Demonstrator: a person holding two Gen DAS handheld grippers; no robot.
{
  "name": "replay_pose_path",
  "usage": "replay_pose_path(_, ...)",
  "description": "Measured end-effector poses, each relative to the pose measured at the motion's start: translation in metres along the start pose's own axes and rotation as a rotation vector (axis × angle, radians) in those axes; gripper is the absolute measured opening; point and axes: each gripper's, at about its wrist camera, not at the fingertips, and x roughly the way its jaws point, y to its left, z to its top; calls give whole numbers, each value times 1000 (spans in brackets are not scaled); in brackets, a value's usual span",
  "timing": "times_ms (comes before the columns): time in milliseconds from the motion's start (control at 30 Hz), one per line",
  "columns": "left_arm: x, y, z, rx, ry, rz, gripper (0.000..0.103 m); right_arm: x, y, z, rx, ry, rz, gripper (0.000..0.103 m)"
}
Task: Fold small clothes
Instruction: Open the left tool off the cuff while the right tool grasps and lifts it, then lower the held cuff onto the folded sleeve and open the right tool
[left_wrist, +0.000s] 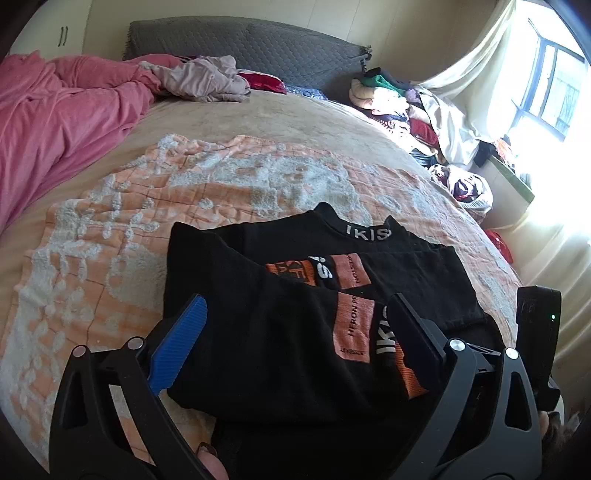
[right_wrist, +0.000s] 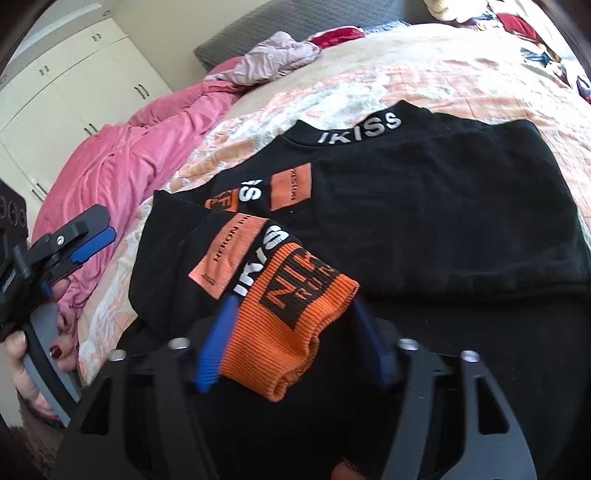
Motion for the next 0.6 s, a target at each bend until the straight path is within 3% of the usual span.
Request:
replay_pose_path(33, -1, 4, 1, -12, -4, 6, 91, 1, 0, 0, -11, -5, 9, 46)
replay_pose_path(100, -2, 11, 3, -32, -8, 9, 92, 1, 3, 0, -36, -7, 33, 20)
replay_pose_path(167, -3, 17, 4, -55, -12, 15, 92, -2, 9, 0, -70, -28, 47, 8)
replay_pose_path(333, -7, 27, 7, -88, -24, 27, 92, -26, 22, 7, -151, -141, 69, 5)
replay_pose_path(600, -13, 39, 10, -121, -41, 39, 92, -65, 23, 22, -234, -269, -17, 5)
